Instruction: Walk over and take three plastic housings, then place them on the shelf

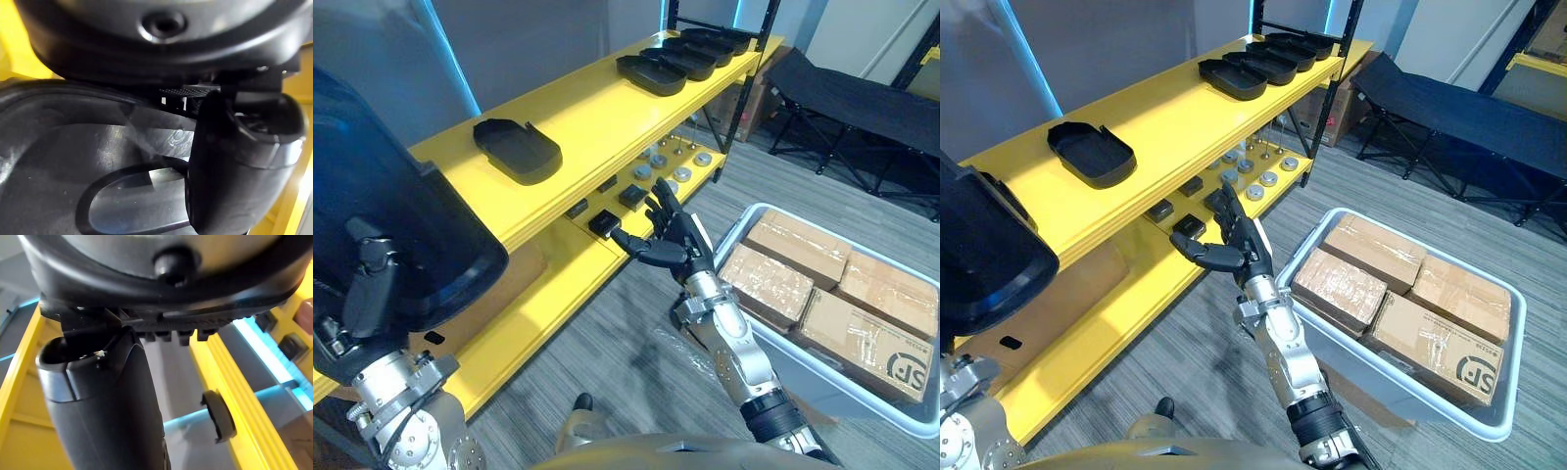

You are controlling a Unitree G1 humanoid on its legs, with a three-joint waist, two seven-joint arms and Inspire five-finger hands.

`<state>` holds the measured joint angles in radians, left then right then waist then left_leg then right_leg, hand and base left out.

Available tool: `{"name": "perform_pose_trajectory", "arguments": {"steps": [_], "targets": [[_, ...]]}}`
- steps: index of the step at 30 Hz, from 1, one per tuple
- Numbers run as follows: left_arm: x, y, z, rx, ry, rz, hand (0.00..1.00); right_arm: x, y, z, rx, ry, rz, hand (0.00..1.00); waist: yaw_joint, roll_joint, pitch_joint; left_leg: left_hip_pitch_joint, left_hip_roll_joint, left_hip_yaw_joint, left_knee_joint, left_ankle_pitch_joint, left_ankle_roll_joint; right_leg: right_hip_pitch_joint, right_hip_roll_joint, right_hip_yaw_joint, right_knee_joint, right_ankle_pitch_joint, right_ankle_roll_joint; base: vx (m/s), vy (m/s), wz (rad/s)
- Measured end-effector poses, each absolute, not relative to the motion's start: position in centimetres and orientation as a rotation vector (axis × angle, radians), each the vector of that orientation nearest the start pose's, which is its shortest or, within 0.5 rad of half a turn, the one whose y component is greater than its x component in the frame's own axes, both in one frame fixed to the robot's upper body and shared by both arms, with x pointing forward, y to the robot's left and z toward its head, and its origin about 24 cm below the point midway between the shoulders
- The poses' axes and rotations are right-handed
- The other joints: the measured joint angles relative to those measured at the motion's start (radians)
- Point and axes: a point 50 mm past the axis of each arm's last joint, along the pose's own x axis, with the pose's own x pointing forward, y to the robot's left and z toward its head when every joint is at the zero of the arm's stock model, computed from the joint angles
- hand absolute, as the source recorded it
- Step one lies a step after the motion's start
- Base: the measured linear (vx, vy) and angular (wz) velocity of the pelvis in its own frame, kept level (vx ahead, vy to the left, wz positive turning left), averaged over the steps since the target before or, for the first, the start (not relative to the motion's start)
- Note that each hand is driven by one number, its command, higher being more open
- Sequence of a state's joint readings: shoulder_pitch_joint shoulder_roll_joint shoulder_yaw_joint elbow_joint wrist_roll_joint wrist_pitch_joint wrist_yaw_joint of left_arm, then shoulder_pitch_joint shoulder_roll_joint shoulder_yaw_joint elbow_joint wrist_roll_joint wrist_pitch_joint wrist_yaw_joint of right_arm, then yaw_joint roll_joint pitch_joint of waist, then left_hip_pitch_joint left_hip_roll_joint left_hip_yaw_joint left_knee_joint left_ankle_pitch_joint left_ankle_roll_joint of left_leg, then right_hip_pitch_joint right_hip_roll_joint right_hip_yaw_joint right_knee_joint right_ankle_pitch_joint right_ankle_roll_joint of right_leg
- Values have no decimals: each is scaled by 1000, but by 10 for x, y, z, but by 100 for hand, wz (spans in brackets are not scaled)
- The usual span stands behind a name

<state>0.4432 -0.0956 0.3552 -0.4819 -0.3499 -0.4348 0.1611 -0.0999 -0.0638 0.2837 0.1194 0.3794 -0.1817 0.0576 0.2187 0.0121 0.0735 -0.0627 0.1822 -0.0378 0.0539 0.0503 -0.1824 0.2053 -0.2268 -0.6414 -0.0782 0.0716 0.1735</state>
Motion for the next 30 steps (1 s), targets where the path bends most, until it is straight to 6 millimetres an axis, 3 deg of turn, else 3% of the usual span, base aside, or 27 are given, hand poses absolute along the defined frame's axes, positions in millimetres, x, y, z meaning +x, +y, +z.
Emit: {"name": "perform_pose_trajectory", "arguments": {"steps": [3,4,7,9,11,12,14,21,26,30], "targets": [[140,234,105,-229,-550,511,0,261,-96,47,300,-85,271,100,-33,-7,16,-43,-16,-13,11,23,38,36,-5,-100,19,-35,1,-56,-5,91],[146,227,107,-253,-566,439,0,262,-101,47,298,-89,237,100,-40,2,23,-58,-16,-10,10,38,52,44,-9,-134,41,-52,8,-46,23,111],[155,217,112,-290,-596,349,0,262,-107,49,301,-116,201,100,-32,18,43,-60,-23,-8,-11,69,49,53,-31,-168,97,-82,16,-21,68,67],[160,212,114,-356,-619,292,0,260,-107,49,335,-128,211,100,-42,28,51,-71,-51,-48,-26,87,64,21,-49,-85,189,-162,15,-40,43,74],[173,203,118,-400,-648,208,0,253,-111,43,346,-121,194,100,-70,17,53,-70,-96,-126,-66,126,67,-2,-51,83,279,-261,-22,-45,-49,119],[177,201,119,-407,-659,180,0,252,-111,42,349,-119,194,100,-75,11,54,-70,-106,-139,-84,147,63,-9,-58,104,301,-276,-6,-47,-84,95],[180,196,120,-411,-661,149,0,252,-110,42,348,-120,214,100,-74,5,59,-71,-104,-138,-101,170,59,-11,-60,93,318,-289,15,-50,-87,34],[178,196,116,-414,-640,157,0,246,-111,49,377,-158,253,100,-91,7,63,-54,-88,-104,-94,171,58,-11,-49,125,301,-281,26,-73,-11,-12],[176,199,116,-400,-650,192,0,242,-115,54,413,-193,297,100,-107,7,82,-100,-86,-11,29,110,83,-14,-77,130,326,-298,28,-81,58,-4],[174,203,118,-359,-663,217,0,242,-118,57,426,-224,287,100,-87,10,103,-214,-105,22,308,-38,113,0,-124,120,371,-328,60,1,118,12]]}}
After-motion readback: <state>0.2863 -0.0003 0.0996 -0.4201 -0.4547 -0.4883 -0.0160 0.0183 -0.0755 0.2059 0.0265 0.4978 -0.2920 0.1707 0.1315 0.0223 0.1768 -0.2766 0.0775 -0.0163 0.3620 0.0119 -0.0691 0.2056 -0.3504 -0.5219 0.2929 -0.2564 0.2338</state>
